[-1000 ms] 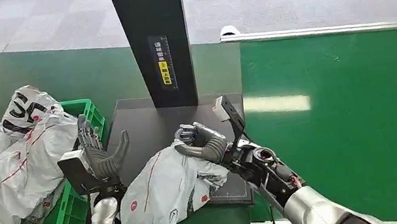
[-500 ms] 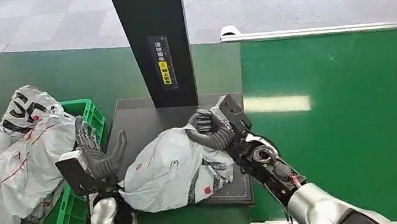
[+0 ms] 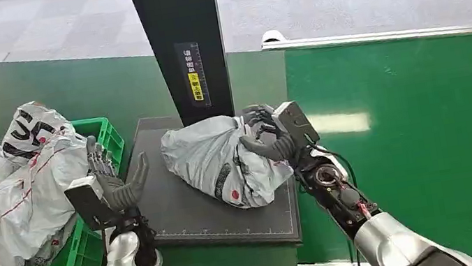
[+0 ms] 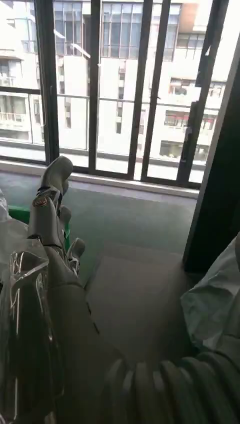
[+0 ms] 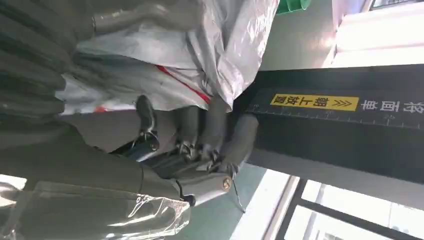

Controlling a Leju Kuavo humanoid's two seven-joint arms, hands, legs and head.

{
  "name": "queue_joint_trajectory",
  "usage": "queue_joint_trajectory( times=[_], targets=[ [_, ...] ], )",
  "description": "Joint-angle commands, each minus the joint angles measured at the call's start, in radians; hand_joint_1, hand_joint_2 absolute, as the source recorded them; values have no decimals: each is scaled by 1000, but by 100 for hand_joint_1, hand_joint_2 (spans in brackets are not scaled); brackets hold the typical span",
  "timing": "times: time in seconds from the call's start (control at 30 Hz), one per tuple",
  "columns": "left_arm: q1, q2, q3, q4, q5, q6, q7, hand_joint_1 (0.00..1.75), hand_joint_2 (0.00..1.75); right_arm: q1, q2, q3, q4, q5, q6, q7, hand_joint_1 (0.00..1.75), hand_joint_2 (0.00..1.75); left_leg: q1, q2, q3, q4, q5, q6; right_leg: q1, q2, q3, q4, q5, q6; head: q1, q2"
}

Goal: Moved the parcel from conveyor to table for the left to box.

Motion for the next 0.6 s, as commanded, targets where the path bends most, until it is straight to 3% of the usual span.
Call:
queue_joint_trajectory(
  times=[0.03,0.6],
  targets=[
    [-22,18,8,44,-12,1,2,0,175,-28,15,-62,36,-46,78,3,0,175,-1,0,2,-1,0,1,-1,1,2,-1,0,1,0,0],
    [-25,17,8,47,-12,1,2,0,175,-27,15,-63,37,-47,78,3,0,175,-1,0,4,-2,0,2,-1,0,3,-1,0,1,0,0]
  ],
)
